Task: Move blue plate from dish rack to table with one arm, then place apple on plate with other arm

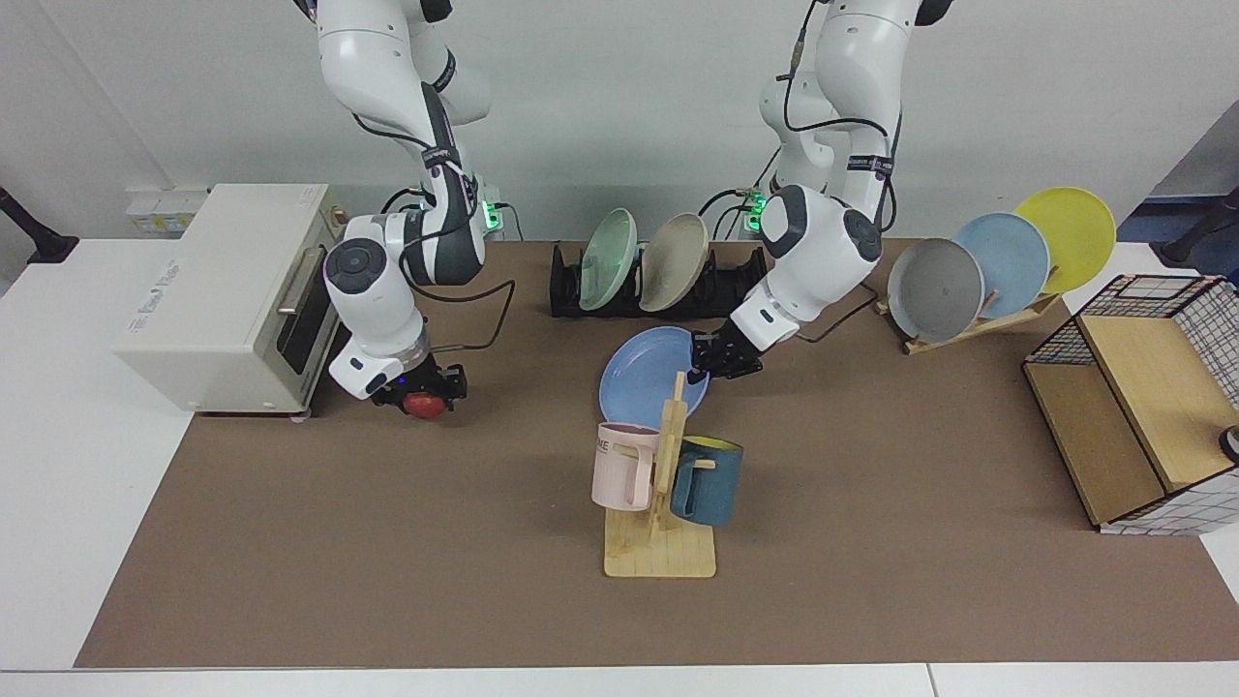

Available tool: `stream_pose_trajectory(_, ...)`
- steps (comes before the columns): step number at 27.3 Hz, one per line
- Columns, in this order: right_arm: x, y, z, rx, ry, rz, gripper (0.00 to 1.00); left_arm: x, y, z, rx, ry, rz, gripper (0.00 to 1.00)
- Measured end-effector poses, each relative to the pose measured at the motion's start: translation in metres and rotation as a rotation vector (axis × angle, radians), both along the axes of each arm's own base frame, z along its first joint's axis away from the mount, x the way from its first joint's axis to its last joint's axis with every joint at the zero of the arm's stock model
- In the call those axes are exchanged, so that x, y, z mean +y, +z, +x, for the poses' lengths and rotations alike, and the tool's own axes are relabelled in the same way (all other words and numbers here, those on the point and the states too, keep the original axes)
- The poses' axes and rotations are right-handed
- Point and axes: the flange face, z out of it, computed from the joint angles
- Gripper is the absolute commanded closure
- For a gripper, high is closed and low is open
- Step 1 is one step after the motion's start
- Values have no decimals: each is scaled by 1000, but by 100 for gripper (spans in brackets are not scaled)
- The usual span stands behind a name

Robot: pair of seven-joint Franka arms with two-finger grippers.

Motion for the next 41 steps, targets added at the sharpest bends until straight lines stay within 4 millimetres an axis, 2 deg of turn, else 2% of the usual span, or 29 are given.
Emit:
stream_pose_trajectory(1, 1, 11, 1, -4, 2, 2, 91, -1, 0, -1, 1, 2, 0, 55)
stream_pose_trajectory(3, 3, 29, 3, -8, 5, 6, 91, -3, 0, -1, 2, 5, 0, 55)
stream_pose_trajectory(6, 7, 57, 6, -11, 11, 11, 100, -5, 0, -2, 4, 9, 0, 55)
stream_pose_trajectory(11, 13, 97, 14, -22, 21, 15, 100, -7, 1, -2, 9, 22, 4, 55)
stream_pose_trajectory(14, 17, 108, 16, -29, 27, 17, 100, -8, 1, -3, 8, 19, 21, 55)
stream_pose_trajectory(17, 25, 110, 16, -33, 39, 19, 100, -9, 2, -3, 2, 11, 50, 54)
stream_pose_trajectory(23, 58, 110, 11, -32, 66, 21, 100, -1, 14, -1, 3, -28, 127, 55)
stream_pose_trajectory(28, 96, 109, 3, -31, 47, 22, 100, 37, 58, 8, 22, -77, 230, 54)
stream_pose_trajectory(32, 135, 107, -8, -29, -1, 22, 100, 78, 117, 9, 33, -117, 358, 34)
stream_pose_trajectory(35, 166, 109, -13, -36, -28, 24, 100, 97, 156, 6, 55, -144, 423, 20)
stream_pose_trajectory(37, 188, 108, -16, -38, -43, 24, 100, 106, 174, 4, 64, -161, 456, 14)
stream_pose_trajectory(39, 211, 105, -20, -39, -65, 24, 100, 112, 188, 2, 70, -175, 484, 2)
stream_pose_trajectory(41, 234, 101, -23, -40, -86, 22, 100, 116, 199, 1, 73, -184, 503, 1)
